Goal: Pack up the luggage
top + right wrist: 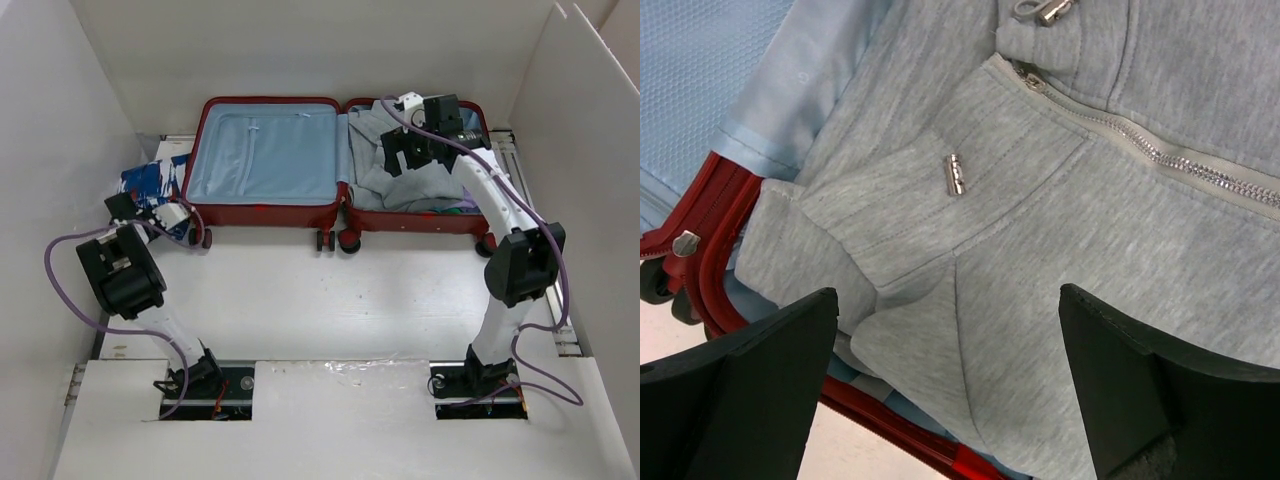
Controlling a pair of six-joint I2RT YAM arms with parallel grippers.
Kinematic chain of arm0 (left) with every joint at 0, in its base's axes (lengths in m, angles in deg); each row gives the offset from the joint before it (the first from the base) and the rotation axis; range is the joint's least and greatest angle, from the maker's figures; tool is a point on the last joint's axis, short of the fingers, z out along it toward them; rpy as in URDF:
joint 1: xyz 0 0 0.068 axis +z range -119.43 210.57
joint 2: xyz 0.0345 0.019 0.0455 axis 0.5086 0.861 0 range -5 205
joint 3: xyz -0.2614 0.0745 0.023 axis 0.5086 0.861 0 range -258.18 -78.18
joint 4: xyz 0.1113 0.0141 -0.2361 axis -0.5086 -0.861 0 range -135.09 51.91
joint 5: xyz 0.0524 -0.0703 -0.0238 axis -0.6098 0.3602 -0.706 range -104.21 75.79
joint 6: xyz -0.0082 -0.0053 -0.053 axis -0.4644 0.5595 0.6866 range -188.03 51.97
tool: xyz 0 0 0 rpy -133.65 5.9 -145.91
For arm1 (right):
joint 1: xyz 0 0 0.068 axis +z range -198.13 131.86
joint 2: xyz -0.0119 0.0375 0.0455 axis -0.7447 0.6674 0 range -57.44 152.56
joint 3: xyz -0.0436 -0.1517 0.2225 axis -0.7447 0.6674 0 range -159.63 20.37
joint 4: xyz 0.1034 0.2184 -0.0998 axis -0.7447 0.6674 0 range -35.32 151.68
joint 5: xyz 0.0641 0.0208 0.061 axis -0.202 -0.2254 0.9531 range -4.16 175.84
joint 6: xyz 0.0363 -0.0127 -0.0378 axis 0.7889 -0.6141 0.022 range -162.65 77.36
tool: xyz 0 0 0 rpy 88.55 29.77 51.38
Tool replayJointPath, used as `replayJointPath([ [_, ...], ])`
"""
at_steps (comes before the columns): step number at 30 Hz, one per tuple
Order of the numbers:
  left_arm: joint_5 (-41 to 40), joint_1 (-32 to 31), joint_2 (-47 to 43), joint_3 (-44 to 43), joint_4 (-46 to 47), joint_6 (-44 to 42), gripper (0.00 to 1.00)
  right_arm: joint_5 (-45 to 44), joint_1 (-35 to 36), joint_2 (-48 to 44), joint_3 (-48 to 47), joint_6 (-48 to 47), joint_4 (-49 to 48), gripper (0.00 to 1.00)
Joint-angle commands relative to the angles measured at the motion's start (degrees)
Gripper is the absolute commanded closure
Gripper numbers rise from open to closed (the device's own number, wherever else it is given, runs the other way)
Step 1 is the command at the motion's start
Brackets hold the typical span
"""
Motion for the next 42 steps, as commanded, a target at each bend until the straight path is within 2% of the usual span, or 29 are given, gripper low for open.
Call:
replayJointPath([
  [1, 9.0, 2.2, -0.1, -11.4, -14.6, 16.0, 1.00, -1.0, 1.1, -1.9, -1.3, 0.4, -0.5, 0.05],
  [5, 18.3, 7.2, -4.8, -20.7, -26.5, 28.7, 1.00, -0.5, 1.1, -5.2, 1.2, 0.4, -2.4, 0.05],
  [7, 22.3, 7.8, -6.7, -24.2, -30.5, 30.7, 1.00, 0.1, 1.1, -6.3, 2.1, 0.4, -3.1, 0.05],
  [11, 24.0, 7.8, -10.9, -26.4, -39.9, 34.3, 1.00, 0.6, 2.4, -9.0, 4.6, 0.4, -3.7, 0.05],
  [17, 25.8, 6.8, -16.7, -28.4, -43.1, 39.3, 1.00, 0.6, 5.9, -12.7, 7.8, -0.8, -4.3, 0.05],
  [19, 17.9, 4.2, -19.9, -26.0, -38.9, 39.3, 1.00, 0.6, 6.5, -13.3, 8.6, -1.3, -4.9, 0.05],
  [22, 6.8, -1.1, -24.1, -13.9, -28.7, 33.1, 1.00, 1.1, 6.5, -13.8, 10.3, -1.3, -6.4, 0.05],
  [24, 0.8, -4.1, -26.8, -8.5, -25.9, 26.3, 1.00, 1.1, 6.5, -14.3, 10.8, -1.3, -6.4, 0.05],
  [27, -1.3, -4.1, -26.9, -3.5, -23.8, 22.3, 1.00, 1.1, 6.5, -14.3, 10.3, -1.8, -5.9, 0.05],
  [28, -4.4, -4.1, -26.2, -0.2, -22.5, 18.7, 1.00, 1.1, 6.5, -14.3, 10.3, -1.8, -5.3, 0.05],
  [31, -11.0, -4.9, -26.2, 6.2, -12.1, 11.5, 1.00, 1.1, 6.0, -14.3, 10.3, -1.8, -5.3, 0.05],
  [32, -12.4, -5.8, -25.5, 9.9, -6.1, 7.6, 1.00, 1.1, 6.0, -14.3, 10.3, -1.8, -5.3, 0.05],
  [35, -16.6, -8.0, -23.8, 14.0, -0.1, 3.5, 1.00, 1.6, 6.0, -13.3, 9.8, -1.8, -4.8, 0.05],
  [38, -17.2, -9.2, -22.0, 15.8, 4.4, -0.6, 1.00, 1.6, 6.6, -12.7, 9.3, -1.8, -4.2, 0.05],
  [39, -19.3, -9.2, -21.5, 18.4, 10.8, -1.6, 1.00, 1.6, 6.6, -12.7, 9.3, -1.8, -4.2, 0.05],
  [41, -21.0, -9.8, -19.7, 21.1, 17.2, -5.5, 0.95, 1.6, 7.2, -12.7, 9.3, -1.8, -4.2, 0.05],
  [42, -22.1, -9.8, -19.0, 21.9, 19.3, -6.5, 0.89, 1.6, 7.2, -12.7, 9.3, -1.8, -4.2, 0.05],
])
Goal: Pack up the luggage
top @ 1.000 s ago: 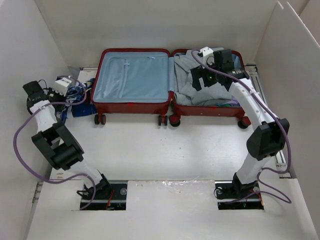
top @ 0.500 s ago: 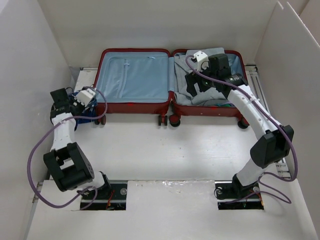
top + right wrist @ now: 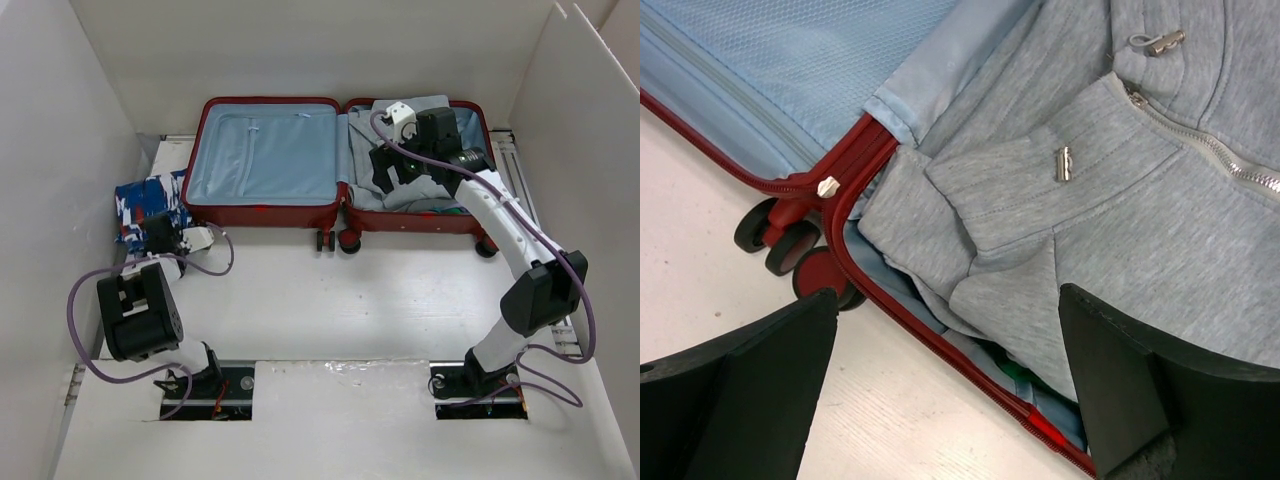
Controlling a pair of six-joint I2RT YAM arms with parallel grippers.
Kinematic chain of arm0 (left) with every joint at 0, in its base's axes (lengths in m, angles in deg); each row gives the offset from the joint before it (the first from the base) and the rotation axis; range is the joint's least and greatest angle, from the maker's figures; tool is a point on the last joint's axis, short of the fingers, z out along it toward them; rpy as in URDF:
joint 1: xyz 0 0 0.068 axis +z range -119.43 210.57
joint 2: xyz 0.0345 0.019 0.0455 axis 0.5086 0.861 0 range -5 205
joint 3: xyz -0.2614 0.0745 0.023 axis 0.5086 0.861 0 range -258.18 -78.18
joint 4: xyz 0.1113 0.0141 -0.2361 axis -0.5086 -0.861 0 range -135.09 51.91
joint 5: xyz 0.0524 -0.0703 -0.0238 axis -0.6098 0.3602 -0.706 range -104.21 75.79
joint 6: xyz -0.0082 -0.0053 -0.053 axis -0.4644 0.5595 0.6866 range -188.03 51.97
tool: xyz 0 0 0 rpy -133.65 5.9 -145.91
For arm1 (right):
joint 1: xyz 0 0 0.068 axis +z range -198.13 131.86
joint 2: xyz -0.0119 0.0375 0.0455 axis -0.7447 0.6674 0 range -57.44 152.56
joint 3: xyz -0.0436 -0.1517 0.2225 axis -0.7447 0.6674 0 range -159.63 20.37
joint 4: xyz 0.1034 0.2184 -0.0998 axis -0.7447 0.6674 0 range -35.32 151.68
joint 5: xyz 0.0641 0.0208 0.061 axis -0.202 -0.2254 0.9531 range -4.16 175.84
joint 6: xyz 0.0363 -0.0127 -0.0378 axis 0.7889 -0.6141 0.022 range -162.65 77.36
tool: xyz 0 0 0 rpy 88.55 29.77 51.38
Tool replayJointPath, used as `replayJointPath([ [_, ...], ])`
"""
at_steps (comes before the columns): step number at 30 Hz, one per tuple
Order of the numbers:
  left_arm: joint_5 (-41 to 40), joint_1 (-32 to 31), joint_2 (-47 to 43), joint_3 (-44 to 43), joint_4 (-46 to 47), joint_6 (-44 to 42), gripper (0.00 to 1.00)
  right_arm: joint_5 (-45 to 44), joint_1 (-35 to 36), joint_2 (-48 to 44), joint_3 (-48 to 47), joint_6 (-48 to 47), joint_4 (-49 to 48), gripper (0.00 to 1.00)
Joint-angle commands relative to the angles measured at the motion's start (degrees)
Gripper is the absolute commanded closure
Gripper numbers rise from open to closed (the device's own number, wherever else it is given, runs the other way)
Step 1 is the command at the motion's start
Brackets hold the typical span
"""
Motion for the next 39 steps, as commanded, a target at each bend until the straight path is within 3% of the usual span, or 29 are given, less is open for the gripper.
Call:
replayJointPath([
  [1, -5.4, -0.2, 1.9, 1.9, 16.1, -7.9, 0.86, 0.4, 1.0, -0.2, -1.7, -0.6, -0.9, 0.05],
  [9, -6.7, -0.2, 9.7, 0.5, 15.9, -11.7, 0.59, -0.2, 2.2, 1.8, -2.9, -0.6, 0.8, 0.05],
  [11, -6.7, -0.2, 10.8, -1.1, 14.8, -10.1, 0.58, -0.8, 2.8, 2.3, -4.2, -0.6, 1.5, 0.05],
  [13, -6.1, -0.2, 11.9, -3.1, 14.1, -7.9, 0.49, -1.3, 3.4, 2.8, -5.1, -1.1, 2.1, 0.05],
  [14, -6.1, -0.2, 12.8, -5.6, 12.9, -7.0, 0.32, -1.3, 3.9, 3.4, -5.8, -1.1, 2.7, 0.05],
  [15, -6.1, -0.2, 13.9, -7.1, 9.6, -4.7, 0.00, -1.3, 4.5, 3.4, -5.8, -1.1, 2.7, 0.05],
  [22, -3.5, -0.2, 21.4, -21.1, -7.9, -1.6, 0.00, -1.8, 5.5, 5.2, -8.2, -1.7, 3.9, 0.05],
  [24, -2.7, -0.2, 23.2, -22.1, -10.6, -4.4, 0.09, -1.8, 5.5, 5.8, -9.2, -2.2, 5.3, 0.05],
  [25, -2.7, -0.2, 23.9, -23.3, -13.7, -5.1, 0.49, -1.8, 5.5, 6.4, -10.0, -2.7, 5.3, 0.05],
  [28, -3.3, -0.2, 27.9, -28.3, -24.0, -5.1, 0.93, -1.8, 6.1, 6.4, -10.0, -3.2, 5.8, 0.05],
  [29, -3.9, -0.2, 28.8, -29.3, -26.4, -4.4, 1.00, -1.8, 6.1, 6.4, -10.0, -3.2, 5.8, 0.05],
  [34, -3.9, 3.2, 24.3, -24.7, -32.1, -9.5, 1.00, -1.8, 6.1, 4.7, -10.0, -3.9, 5.8, 0.05],
  [39, -5.6, 4.6, 13.3, -11.4, -38.3, -15.8, 1.00, -2.9, 8.2, 1.5, -6.4, -3.9, 4.1, 0.05],
])
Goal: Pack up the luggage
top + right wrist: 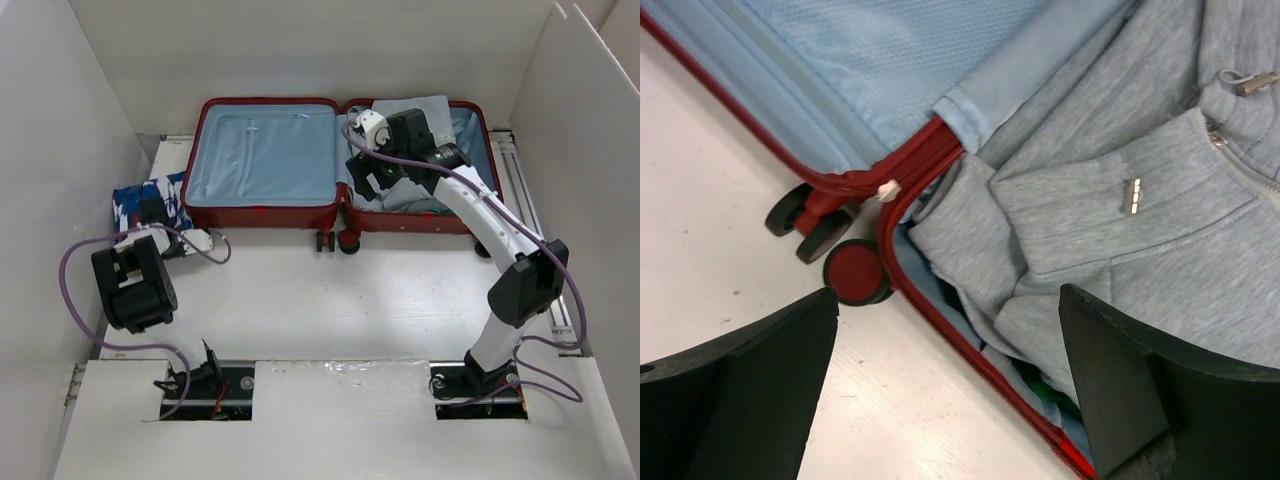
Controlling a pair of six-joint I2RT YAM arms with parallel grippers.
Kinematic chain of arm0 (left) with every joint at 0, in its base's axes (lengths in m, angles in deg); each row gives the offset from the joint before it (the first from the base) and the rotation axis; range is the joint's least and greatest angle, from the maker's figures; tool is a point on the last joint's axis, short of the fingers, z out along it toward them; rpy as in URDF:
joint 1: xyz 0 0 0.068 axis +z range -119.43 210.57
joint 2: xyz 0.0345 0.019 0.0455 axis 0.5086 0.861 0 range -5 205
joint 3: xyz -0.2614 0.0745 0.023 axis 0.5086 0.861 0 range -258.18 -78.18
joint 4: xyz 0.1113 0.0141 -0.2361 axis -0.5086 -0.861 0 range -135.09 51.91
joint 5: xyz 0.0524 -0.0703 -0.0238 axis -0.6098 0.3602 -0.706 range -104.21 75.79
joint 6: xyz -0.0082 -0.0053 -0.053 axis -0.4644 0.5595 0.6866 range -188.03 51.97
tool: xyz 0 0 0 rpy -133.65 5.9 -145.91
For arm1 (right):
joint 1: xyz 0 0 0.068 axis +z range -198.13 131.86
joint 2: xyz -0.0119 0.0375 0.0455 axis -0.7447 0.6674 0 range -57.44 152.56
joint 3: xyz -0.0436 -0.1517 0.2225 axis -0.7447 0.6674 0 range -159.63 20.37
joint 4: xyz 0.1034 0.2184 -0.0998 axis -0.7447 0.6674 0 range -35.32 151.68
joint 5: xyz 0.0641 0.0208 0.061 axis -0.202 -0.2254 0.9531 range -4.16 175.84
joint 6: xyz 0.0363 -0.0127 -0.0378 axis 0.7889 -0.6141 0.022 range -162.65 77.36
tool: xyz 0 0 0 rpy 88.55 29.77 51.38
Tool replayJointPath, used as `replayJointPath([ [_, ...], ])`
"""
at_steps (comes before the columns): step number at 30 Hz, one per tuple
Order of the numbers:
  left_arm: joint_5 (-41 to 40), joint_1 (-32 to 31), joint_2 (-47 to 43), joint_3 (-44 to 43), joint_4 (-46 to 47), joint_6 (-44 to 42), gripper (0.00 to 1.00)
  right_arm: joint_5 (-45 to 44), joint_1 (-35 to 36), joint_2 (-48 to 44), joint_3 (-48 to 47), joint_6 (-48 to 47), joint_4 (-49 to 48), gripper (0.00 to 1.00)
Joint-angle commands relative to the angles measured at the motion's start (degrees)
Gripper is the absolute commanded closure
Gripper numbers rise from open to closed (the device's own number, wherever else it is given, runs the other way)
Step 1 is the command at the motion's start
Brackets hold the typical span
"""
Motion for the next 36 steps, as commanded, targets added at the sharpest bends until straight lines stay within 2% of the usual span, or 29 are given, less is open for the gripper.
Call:
replayJointPath([
  [1, -7.6, 3.6, -5.7, 10.0, -12.5, -4.3, 1.00, -1.0, 3.3, -5.1, 2.4, -0.7, -2.6, 0.05],
  [6, -9.0, 3.6, -17.3, 18.1, -22.0, -7.0, 1.00, -1.5, 6.3, -9.9, 7.7, 0.5, -6.0, 0.05],
  [7, -9.5, 3.6, -19.0, 18.7, -26.6, -7.0, 1.00, -1.5, 6.4, -10.6, 8.8, 1.1, -6.6, 0.05],
  [9, -9.5, 2.9, -24.4, 19.2, -31.2, -7.0, 1.00, -1.0, 8.0, -12.3, 11.4, 1.9, -8.3, 0.05],
  [14, -8.9, 2.9, -30.1, 17.2, -45.7, -5.3, 1.00, 1.7, 9.4, -13.5, 15.9, 6.5, -12.5, 0.05],
  [18, -2.0, -1.1, -35.9, 16.7, -53.0, -1.9, 1.00, 1.7, 10.0, -12.9, 17.4, 10.1, -13.7, 0.05],
  [22, 6.8, -9.7, -42.3, 16.7, -53.0, 5.3, 1.00, 3.2, 11.3, -15.1, 22.3, 15.2, -19.0, 0.05],
  [25, 16.8, -12.4, -42.3, 12.9, -53.0, 9.3, 1.00, 0.7, 13.5, -17.5, 24.6, 19.4, -19.5, 0.05],
  [27, 22.8, -15.7, -39.2, 10.4, -53.0, 14.0, 1.00, -2.4, 15.6, -18.7, 26.9, 21.5, -19.5, 0.05],
  [29, 25.5, -18.5, -35.3, 9.1, -50.2, 19.0, 1.00, -5.6, 18.5, -19.5, 29.2, 22.8, -19.5, 0.05],
  [31, 26.7, -24.5, -32.8, 7.3, -48.1, 26.6, 1.00, -5.6, 19.7, -20.1, 31.0, 25.4, -20.6, 0.05],
  [32, 26.7, -26.8, -31.8, 7.3, -46.7, 28.6, 0.94, -5.6, 20.8, -20.7, 32.2, 26.5, -21.3, 0.05],
  [33, 26.7, -31.8, -30.3, 7.3, -45.8, 30.8, 0.83, -5.0, 20.8, -21.2, 34.5, 28.6, -23.4, 0.05],
  [34, 26.1, -34.1, -30.3, 6.7, -44.6, 33.6, 0.68, -5.0, 21.7, -21.2, 35.7, 29.7, -24.6, 0.05],
  [35, 25.5, -36.3, -30.3, 6.7, -42.6, 38.0, 0.60, -5.0, 22.3, -21.2, 36.6, 30.5, -25.4, 0.05],
  [36, 25.5, -40.7, -30.9, 6.7, -42.1, 39.7, 0.22, -5.6, 22.8, -21.2, 37.2, 31.4, -25.9, 0.04],
])
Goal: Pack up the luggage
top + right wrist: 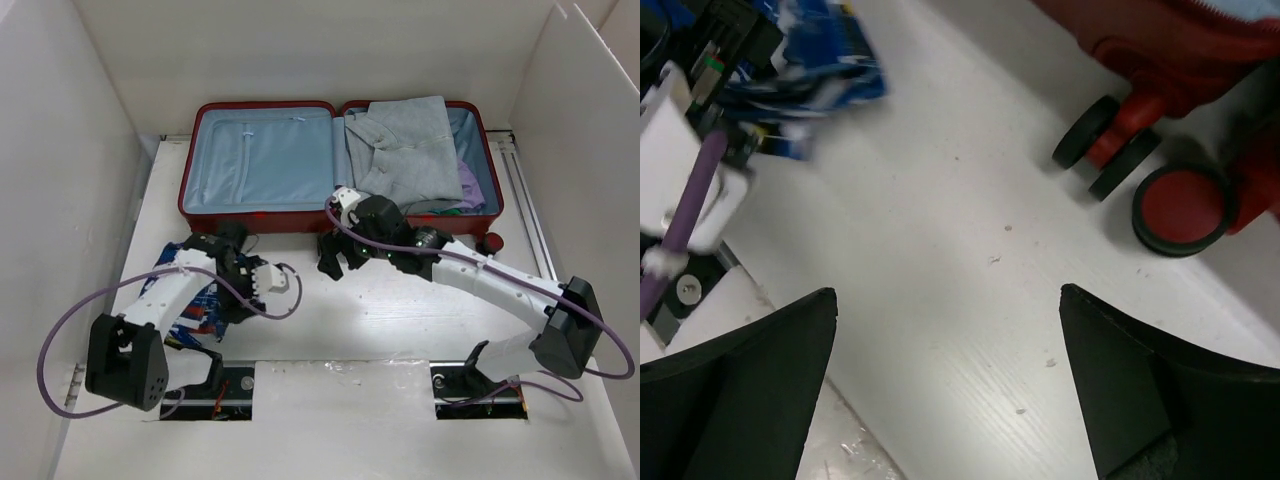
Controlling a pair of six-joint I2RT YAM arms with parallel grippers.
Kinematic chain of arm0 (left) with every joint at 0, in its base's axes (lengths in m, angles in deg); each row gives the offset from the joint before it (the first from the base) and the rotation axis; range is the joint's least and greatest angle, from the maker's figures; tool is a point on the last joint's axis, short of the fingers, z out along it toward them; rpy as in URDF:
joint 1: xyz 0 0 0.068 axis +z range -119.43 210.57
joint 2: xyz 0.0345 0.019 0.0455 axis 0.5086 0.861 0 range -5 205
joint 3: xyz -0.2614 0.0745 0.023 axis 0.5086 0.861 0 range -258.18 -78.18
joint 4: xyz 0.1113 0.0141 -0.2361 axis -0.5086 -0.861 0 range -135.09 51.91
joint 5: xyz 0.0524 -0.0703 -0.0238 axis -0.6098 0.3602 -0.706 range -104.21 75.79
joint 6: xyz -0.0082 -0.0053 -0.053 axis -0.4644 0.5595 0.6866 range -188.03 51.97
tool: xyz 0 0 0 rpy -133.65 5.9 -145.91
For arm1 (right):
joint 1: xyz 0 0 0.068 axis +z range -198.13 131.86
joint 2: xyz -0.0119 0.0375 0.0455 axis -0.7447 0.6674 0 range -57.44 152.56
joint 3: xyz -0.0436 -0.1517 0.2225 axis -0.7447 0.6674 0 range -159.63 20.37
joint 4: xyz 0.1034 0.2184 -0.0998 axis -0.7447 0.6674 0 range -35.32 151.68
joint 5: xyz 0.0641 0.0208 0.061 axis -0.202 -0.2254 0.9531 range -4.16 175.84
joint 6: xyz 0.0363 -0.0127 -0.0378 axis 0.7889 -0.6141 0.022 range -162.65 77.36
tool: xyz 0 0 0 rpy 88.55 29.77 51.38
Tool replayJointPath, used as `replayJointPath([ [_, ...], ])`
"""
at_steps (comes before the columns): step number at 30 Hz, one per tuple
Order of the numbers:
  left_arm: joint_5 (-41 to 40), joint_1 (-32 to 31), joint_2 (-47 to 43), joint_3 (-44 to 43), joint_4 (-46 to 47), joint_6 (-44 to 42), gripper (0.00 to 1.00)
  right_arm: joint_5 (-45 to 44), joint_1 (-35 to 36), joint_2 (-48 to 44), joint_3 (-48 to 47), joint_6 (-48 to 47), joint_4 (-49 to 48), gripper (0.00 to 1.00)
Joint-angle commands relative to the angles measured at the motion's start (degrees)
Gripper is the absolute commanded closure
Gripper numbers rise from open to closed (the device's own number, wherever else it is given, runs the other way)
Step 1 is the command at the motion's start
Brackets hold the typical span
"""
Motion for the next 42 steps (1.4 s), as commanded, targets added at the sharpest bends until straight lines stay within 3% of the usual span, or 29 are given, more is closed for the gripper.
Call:
replayJointPath([
  [1, 7.1, -8.8, -2.2, -3.0, 1.4, 11.9, 0.00, -2.7, 1.7, -1.6, 2.4, 7.1, -6.1, 0.04],
  [6, 9.6, -11.3, -10.8, -13.6, 0.2, 18.2, 0.00, -6.3, 2.9, -1.6, 2.9, 11.5, -6.1, 0.04],
  [9, 7.4, -6.5, -16.1, -19.6, 0.2, 24.0, 0.00, -6.4, 3.5, -0.4, 3.5, 14.0, -8.0, 0.04],
  [11, 2.8, -3.1, -18.5, -20.4, 2.7, 30.8, 0.00, -6.4, 5.1, 1.3, 3.5, 16.0, -10.6, 0.04],
  [13, -9.2, -1.7, -18.5, -19.5, 5.6, 35.6, 0.00, -6.4, 6.4, 3.2, 3.5, 16.6, -12.5, 0.04],
  [16, -16.9, 3.8, -17.7, -15.2, 6.7, 37.1, 0.00, -4.1, 8.1, 8.2, -0.6, 16.5, -13.9, 0.02],
  [19, -14.0, 16.4, -15.9, -12.9, 10.1, 34.1, 0.00, -1.9, 9.6, 12.4, -4.6, 12.2, -15.7, 0.02],
  [20, -12.0, 25.4, -13.4, -12.9, 11.3, 31.0, 0.00, 2.1, 9.6, 14.2, -6.2, 7.8, -17.6, 0.02],
  [21, -9.3, 25.5, -11.7, -13.8, 11.3, 29.2, 0.00, 5.0, 9.6, 14.2, -7.2, 7.8, -17.6, 0.02],
  [22, -6.5, 35.4, -9.6, -14.7, 11.3, 27.3, 0.00, 7.8, 9.6, 16.1, -8.5, 3.1, -18.2, 0.02],
  [23, -0.1, 40.4, -6.9, -17.7, 10.2, 25.1, 0.00, 11.2, 9.6, 17.0, -9.5, 1.5, -18.2, 0.02],
  [25, 5.3, 51.4, 1.8, -21.3, 5.6, 18.7, 0.00, 12.2, 9.6, 18.0, -10.9, -2.2, -18.2, 0.02],
  [26, 8.4, 53.6, 4.4, -23.9, 4.0, 16.7, 0.00, 12.9, 9.6, 18.7, -11.6, -3.3, -18.2, 0.02],
  [31, 12.8, 56.5, 15.7, -21.5, -0.5, 5.9, 0.00, 14.2, 9.6, 20.8, -13.9, -7.6, -17.1, 0.02],
  [38, 11.0, 55.1, 19.7, -17.7, 7.3, 4.4, 0.00, 14.2, 9.6, 25.7, -19.4, -11.7, -9.6, 0.02],
  [42, 8.5, 52.4, 27.8, -18.3, 7.9, 4.4, 0.00, 14.2, 9.6, 26.7, -19.9, -12.3, -8.3, 0.02],
])
